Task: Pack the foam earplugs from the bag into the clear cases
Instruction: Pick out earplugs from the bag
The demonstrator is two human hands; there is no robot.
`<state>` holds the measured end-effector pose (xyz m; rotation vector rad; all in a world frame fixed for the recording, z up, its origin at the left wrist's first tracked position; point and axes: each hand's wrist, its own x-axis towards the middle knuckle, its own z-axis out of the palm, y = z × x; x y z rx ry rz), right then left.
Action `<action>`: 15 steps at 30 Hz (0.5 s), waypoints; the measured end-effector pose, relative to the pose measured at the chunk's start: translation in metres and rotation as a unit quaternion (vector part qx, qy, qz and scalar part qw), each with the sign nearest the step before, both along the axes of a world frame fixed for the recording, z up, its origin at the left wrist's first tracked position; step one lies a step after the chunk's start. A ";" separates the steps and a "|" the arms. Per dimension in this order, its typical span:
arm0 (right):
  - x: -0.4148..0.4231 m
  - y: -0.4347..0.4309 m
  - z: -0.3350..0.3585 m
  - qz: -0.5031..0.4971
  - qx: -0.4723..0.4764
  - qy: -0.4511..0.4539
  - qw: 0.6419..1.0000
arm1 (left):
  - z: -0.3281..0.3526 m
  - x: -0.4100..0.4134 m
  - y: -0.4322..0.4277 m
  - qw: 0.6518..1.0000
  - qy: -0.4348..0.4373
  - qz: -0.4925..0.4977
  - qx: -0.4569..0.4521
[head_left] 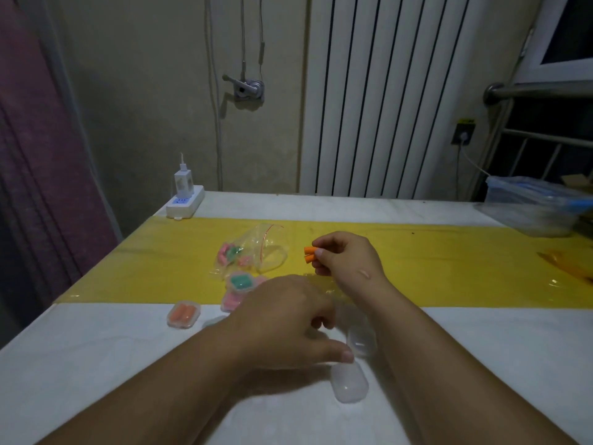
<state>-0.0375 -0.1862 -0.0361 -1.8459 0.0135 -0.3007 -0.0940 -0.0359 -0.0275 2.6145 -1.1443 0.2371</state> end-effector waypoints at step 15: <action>-0.004 0.009 0.002 -0.011 -0.012 -0.017 1.000 | 0.009 0.009 0.023 0.886 0.289 0.011 -0.362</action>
